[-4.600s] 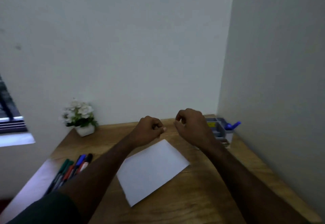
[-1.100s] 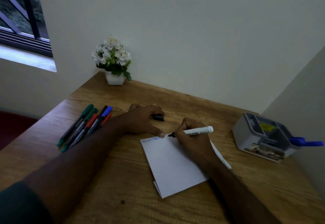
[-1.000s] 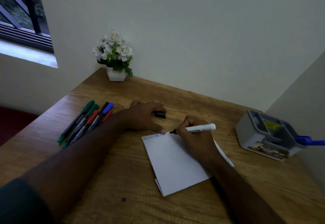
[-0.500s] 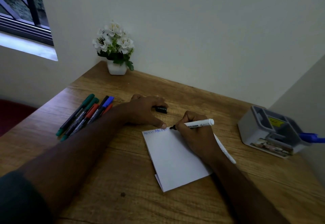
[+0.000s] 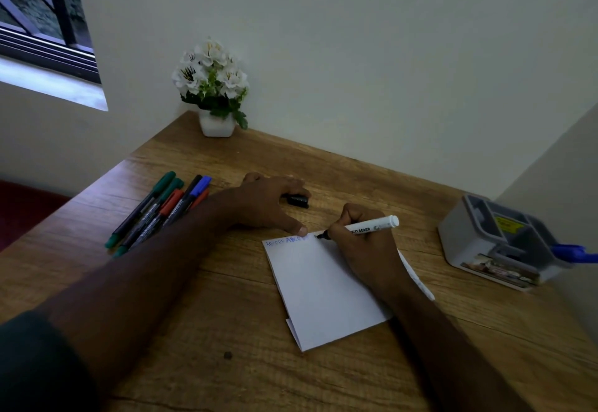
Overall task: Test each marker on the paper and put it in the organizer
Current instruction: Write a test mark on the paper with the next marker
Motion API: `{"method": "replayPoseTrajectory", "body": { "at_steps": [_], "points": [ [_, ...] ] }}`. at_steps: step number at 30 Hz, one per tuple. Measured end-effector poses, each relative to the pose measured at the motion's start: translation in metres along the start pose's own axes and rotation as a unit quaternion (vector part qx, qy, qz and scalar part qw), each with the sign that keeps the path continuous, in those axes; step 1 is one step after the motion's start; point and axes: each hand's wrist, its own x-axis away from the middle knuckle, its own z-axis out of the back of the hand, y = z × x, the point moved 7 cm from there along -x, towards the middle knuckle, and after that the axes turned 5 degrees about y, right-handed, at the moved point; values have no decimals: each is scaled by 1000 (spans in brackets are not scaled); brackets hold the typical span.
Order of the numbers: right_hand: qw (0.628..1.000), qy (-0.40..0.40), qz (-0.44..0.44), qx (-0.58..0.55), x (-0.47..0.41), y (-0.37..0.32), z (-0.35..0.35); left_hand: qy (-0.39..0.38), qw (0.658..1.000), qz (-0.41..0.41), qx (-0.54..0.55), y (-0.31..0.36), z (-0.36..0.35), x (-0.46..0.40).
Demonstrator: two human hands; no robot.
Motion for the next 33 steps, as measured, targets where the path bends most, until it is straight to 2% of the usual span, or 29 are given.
{"method": "replayPoseTrajectory", "body": {
  "at_steps": [6, 11, 33],
  "points": [
    [1000, -6, 1, 7, 0, -1, -2, -2, 1000, 4, -1, 4, 2, 2],
    [1000, 26, 2, -8, 1, 1, 3, -9, 1000, 3, -1, 2, 0, 1],
    [1000, 14, -12, 4, -1, 5, 1, -8, 1000, 0, 6, -6, -3, -3]
  ]
}}
